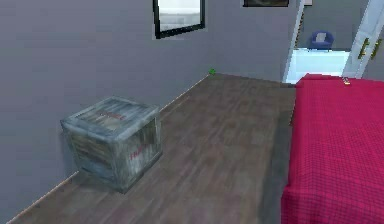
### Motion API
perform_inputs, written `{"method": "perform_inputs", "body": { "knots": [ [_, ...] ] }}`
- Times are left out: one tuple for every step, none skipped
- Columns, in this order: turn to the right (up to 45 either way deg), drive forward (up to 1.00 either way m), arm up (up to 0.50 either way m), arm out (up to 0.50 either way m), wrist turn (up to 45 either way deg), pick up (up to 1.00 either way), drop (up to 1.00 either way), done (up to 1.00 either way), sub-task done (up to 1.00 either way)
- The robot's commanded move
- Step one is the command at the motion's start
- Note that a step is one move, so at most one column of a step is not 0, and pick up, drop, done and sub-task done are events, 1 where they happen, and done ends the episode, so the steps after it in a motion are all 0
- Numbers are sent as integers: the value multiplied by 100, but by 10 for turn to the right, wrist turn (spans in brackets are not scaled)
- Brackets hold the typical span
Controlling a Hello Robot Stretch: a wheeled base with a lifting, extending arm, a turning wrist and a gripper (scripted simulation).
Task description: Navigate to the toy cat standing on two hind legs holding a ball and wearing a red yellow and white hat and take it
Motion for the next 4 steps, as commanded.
{"method": "perform_inputs", "body": {
  "knots": [
    [180,0,0,0,0,0,0,0,0],
    [0,25,0,0,0,0,0,0,0],
    [-450,0,0,0,0,0,0,0,0],
    [0,50,0,0,0,0,0,0,0]
  ]
}}
